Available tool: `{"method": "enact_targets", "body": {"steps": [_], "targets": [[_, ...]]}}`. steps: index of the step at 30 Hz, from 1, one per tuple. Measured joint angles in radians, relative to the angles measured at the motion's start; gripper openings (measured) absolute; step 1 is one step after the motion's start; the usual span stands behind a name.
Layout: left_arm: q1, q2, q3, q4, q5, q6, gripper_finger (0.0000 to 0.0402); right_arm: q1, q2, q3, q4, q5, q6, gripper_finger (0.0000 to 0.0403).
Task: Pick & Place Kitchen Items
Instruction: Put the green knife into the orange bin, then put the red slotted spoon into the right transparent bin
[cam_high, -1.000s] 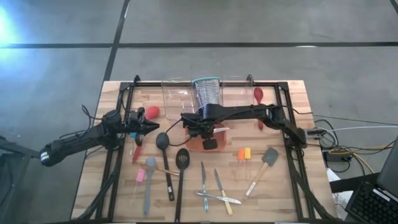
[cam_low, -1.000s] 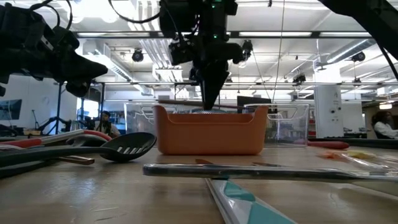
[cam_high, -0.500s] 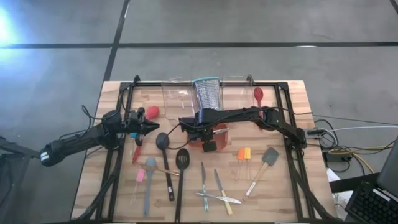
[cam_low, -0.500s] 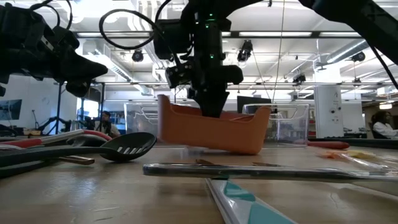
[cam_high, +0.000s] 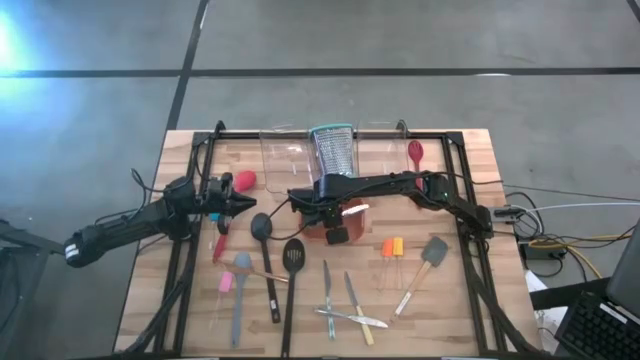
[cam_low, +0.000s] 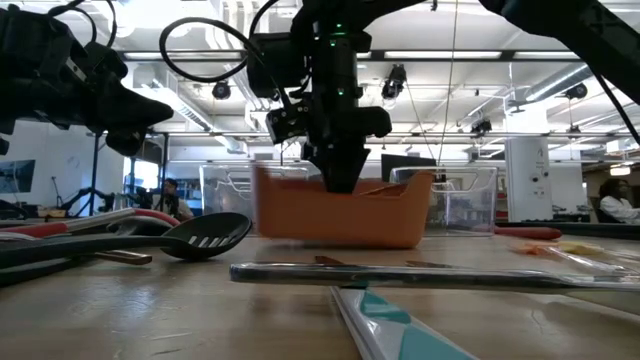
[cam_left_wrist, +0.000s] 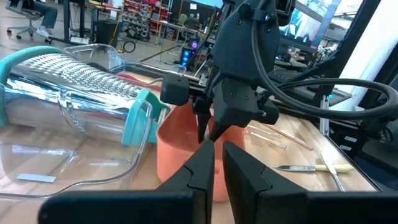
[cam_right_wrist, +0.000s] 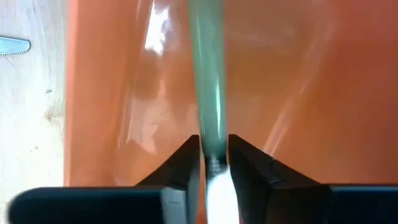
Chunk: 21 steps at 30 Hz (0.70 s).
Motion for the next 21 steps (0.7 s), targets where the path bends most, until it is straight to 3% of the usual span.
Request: {"method": "enact_targets", "body": {"steps": [8, 21], "targets": [[0.0, 0.0, 0.0, 0.0, 0.0, 0.0, 0.0039, 0.0, 0.0, 0.0, 0.002, 0.001, 0.008, 0.0131], [0.0, 0.0, 0.0, 0.0, 0.0, 0.0, 0.0039, 0.0, -0.005, 0.063, -0.001, 0.008, 0.049, 0.014]]}}
